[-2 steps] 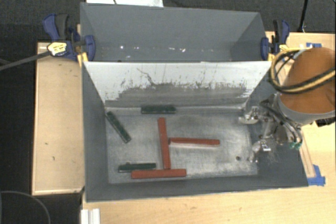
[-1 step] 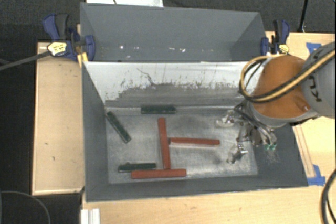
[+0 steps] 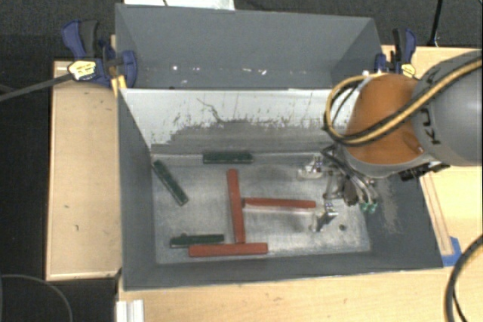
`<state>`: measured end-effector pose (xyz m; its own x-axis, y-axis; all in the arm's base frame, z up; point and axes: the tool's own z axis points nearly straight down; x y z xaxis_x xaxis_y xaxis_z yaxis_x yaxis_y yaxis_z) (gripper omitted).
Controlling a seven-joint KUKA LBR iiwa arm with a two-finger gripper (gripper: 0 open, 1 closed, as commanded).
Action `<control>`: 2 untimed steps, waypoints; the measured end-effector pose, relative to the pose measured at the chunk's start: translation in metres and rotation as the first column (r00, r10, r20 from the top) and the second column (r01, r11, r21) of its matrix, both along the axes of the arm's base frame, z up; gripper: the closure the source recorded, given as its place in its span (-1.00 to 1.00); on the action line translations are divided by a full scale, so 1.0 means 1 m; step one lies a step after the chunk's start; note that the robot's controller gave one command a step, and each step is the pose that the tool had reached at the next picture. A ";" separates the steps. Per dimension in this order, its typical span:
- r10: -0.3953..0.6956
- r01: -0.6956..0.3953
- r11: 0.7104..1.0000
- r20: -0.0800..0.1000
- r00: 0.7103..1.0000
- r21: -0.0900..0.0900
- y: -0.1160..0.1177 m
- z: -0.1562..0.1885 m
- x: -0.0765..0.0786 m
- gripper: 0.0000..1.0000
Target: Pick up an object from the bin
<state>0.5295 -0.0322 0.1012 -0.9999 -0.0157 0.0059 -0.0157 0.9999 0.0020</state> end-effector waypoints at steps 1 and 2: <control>-0.109 0.109 0.994 0.015 0.994 0.000 0.020 0.036 0.012 -1.00; 0.110 -0.110 0.994 0.009 0.994 -0.002 0.037 0.004 0.000 -1.00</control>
Offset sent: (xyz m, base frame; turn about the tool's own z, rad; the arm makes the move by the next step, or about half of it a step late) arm -0.0141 0.0566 -0.0312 0.0934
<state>0.5297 0.0043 0.1049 -0.9921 -0.1254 -0.0027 -0.1254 0.9921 0.0001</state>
